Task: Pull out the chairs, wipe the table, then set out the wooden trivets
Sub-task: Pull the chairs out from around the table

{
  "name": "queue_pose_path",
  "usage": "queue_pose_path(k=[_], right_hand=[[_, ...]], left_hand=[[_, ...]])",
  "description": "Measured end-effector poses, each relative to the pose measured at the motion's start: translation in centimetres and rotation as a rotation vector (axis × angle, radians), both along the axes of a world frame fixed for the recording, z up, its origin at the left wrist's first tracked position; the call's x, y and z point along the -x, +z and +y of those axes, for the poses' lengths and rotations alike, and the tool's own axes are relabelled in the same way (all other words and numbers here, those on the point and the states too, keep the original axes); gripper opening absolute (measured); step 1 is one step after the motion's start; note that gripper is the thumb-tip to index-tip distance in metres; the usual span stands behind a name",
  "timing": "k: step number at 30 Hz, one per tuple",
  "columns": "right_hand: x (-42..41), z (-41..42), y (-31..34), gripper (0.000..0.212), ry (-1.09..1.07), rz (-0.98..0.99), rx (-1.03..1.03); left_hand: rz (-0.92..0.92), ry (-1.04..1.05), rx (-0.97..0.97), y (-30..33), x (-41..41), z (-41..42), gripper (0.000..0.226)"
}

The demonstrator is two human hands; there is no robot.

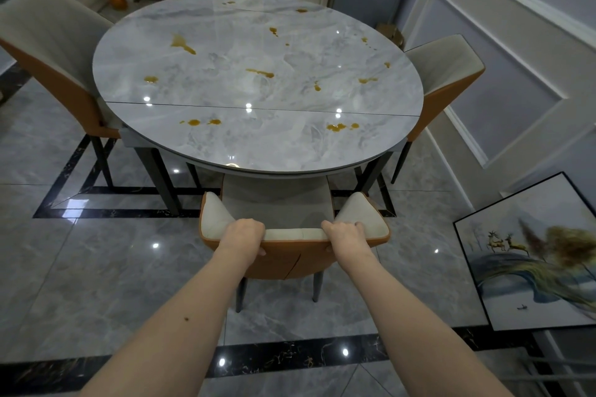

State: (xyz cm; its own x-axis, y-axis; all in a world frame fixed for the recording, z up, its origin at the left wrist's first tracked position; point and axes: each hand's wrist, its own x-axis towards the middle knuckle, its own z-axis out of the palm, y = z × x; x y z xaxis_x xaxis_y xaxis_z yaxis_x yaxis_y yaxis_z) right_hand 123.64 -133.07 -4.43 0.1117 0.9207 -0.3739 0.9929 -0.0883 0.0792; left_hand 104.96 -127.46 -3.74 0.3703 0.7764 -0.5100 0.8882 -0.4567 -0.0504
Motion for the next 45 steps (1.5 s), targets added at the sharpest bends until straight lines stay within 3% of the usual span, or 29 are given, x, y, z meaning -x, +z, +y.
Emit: queue_pose_path(k=[8,45], right_hand=[[-0.28,0.18,-0.07,0.032,0.018,-0.014,0.007],[-0.57,0.37,-0.2,0.026,0.035,0.004,0.0]], left_hand=[[0.012,0.002,0.014,0.13,-0.26,0.14,0.042],[-0.023,0.044,-0.011,-0.46,-0.23,-0.14,0.036]])
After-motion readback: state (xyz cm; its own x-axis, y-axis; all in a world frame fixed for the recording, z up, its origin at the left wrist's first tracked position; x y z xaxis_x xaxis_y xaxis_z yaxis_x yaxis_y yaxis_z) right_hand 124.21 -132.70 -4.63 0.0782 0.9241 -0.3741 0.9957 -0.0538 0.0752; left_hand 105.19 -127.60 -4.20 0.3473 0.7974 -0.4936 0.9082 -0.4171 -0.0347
